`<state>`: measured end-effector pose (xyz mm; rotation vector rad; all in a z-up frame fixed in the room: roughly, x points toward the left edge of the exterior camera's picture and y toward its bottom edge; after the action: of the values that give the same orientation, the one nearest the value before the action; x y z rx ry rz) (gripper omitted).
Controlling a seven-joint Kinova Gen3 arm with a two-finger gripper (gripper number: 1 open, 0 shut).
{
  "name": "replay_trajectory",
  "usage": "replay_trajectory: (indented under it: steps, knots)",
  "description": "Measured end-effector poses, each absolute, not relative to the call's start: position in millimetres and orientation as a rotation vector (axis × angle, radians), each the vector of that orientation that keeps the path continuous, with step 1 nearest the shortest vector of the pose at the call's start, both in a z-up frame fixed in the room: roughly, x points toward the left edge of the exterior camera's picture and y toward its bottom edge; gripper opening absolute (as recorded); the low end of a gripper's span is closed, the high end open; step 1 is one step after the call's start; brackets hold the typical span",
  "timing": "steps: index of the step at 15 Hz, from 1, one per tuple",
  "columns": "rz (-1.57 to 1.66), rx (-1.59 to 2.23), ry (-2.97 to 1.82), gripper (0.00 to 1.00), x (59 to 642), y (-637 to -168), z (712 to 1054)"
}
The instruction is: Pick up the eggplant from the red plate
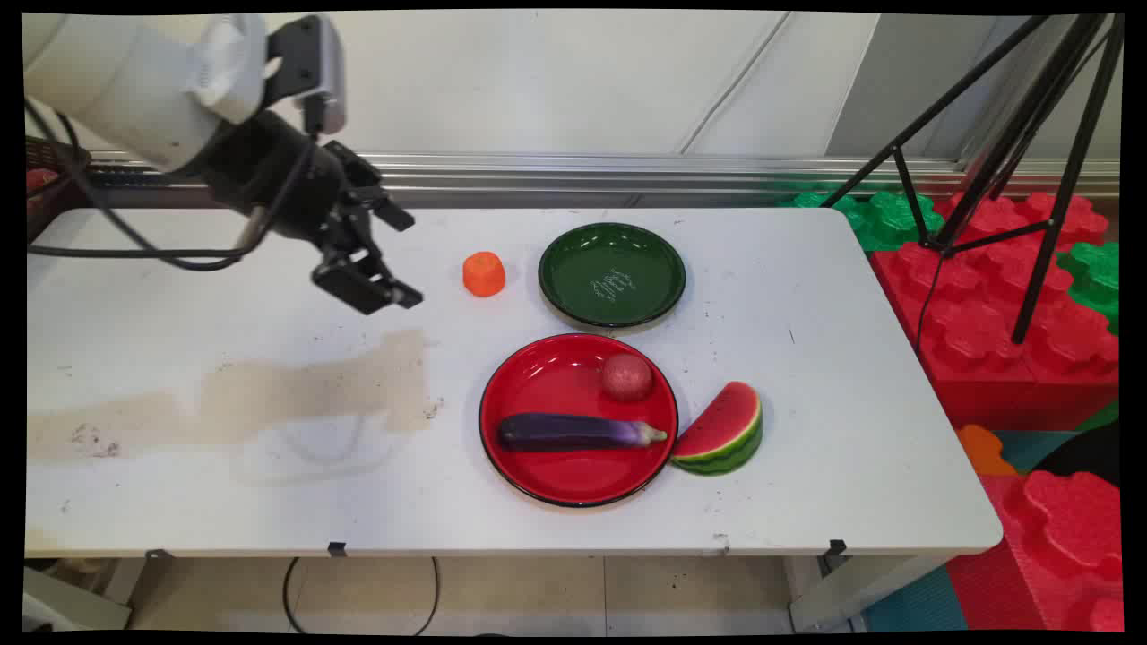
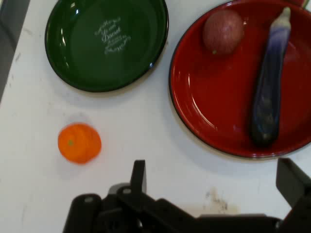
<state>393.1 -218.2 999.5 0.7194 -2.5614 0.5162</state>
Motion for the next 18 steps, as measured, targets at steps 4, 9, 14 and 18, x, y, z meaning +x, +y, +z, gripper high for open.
replay_trajectory:
  steps: [4, 9, 14, 18]
  knots:
    - [0.507, 0.707, -2.576, 1.0, 363.0, -233.4, 994.1]
    - [0.477, 0.704, -2.626, 1.0, 327.7, -247.4, 981.3]
    - [0.428, 0.704, -2.696, 1.0, 291.6, -259.4, 959.1]
    - [0.374, 0.721, -2.759, 1.0, 259.3, -270.8, 928.6]
